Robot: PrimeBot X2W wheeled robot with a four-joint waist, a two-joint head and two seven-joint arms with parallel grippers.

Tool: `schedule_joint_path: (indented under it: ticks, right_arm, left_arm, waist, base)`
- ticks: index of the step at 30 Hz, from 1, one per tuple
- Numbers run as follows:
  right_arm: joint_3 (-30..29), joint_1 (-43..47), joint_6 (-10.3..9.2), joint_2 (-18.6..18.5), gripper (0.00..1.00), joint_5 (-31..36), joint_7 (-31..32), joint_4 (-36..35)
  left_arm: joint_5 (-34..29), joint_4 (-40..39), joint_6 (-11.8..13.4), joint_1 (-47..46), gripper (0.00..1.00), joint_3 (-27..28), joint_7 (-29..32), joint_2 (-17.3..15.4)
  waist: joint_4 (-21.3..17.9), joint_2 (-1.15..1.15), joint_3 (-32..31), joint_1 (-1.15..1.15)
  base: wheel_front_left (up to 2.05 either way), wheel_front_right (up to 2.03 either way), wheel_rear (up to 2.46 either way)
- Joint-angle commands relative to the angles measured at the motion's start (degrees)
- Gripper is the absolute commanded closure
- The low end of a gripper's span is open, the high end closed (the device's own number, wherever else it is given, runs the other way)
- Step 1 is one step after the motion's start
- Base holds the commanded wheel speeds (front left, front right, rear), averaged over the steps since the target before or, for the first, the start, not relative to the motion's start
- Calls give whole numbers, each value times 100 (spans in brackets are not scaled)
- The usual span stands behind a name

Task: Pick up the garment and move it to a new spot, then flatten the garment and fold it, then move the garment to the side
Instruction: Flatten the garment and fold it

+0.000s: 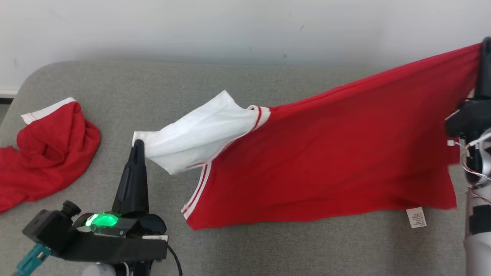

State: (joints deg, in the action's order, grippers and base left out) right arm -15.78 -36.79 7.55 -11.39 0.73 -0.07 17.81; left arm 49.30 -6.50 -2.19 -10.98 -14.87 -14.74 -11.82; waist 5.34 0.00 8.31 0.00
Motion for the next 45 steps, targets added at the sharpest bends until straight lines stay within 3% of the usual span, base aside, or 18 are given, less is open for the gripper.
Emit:
schedule_joint_path:
  ticks: [1,6,7,10,18,19,20,21,32,33,34,35,38,39,40,42,44,45]
  right_arm:
    - [-49,186,-13,-86,100,-117,-156,-167]
    - [-364,1838,-13,66,100,-551,1044,-839]
    - [-364,1838,-13,66,100,-551,1044,-839]
    - [-447,2888,-13,329,100,-743,1664,-1163]
    - [-337,3934,-13,677,100,-881,1986,-1181]
    - [-290,3984,-13,697,70,-854,2029,-1121]
    - [-257,4019,-13,717,51,-836,2078,-1066]
    - [-251,4025,-13,730,0,-828,2125,-1017]
    - [-561,4132,-13,828,2,-458,2701,-1194]
    - [-576,4144,-13,825,14,-452,2761,-1200]
    - [-594,4156,-13,833,17,-443,2830,-1200]
    - [-638,4168,-13,842,42,-436,2910,-1189]
    - [-742,4199,-13,849,42,-453,3139,-1196]
    - [-756,4212,-13,851,51,-484,3178,-1201]
    - [-771,4229,-13,853,52,-517,3208,-1202]
    - [-749,4252,-13,854,47,-592,3253,-1174]
    - [-693,4243,-13,856,32,-671,3274,-1095]
    - [-668,4226,-13,856,31,-714,3284,-1037]
  left_arm:
    - [-54,-90,-69,55,100,11,-35,53]
    - [-61,79,-186,669,100,-369,101,-4]
    - [-61,79,-186,669,100,-369,101,-4]
    - [-141,331,-220,981,100,-583,188,-58]
    - [-350,945,-339,1097,100,-958,161,-60]
    - [-355,990,-340,1071,100,-1004,175,-49]
    - [-375,1035,-360,1046,100,-1050,202,-52]
    - [-390,1075,-376,1029,100,-1089,213,-54]
    - [-353,1263,-419,982,100,-1222,203,-60]
    - [-349,1268,-419,977,100,-1223,202,-65]
    - [-344,1272,-420,977,100,-1223,200,-68]
    - [-342,1273,-421,977,100,-1223,199,-71]
    - [-332,1273,-414,976,100,-1232,209,-81]
    - [-326,1270,-408,978,100,-1234,212,-83]
    - [-320,1266,-401,983,100,-1231,212,-88]
    - [-311,1257,-386,993,100,-1223,210,-99]
    - [-305,1255,-373,985,100,-1208,206,-113]
    - [-306,1257,-367,975,100,-1204,204,-116]
  waist:
    - [-102,0,-102,0]
    - [-94,0,-154,0]
    - [-94,0,-154,0]
    - [-102,0,-111,0]
    - [-248,0,-133,0]
    - [-262,0,-152,0]
    - [-271,0,-165,0]
    - [-278,0,-183,0]
    - [-242,0,-291,0]
    - [-233,0,-293,0]
    - [-226,0,-296,0]
    - [-218,0,-299,0]
    - [-192,0,-308,0]
    - [-184,0,-308,0]
    - [-180,0,-308,0]
    - [-177,0,-302,0]
    - [-172,0,-287,0]
    - [-169,0,-280,0]
  base:
    - [0,0,0]
    - [0,0,0]
    - [0,0,0]
    - [0,0,0]
    - [0,0,0]
    - [0,0,0]
    - [0,0,0]
    - [0,0,0]
    - [0,0,0]
    - [0,0,0]
    - [0,0,0]
    - [0,0,0]
    - [0,0,0]
    - [0,0,0]
    - [0,0,0]
    - [0,0,0]
    - [0,0,0]
    - [0,0,0]
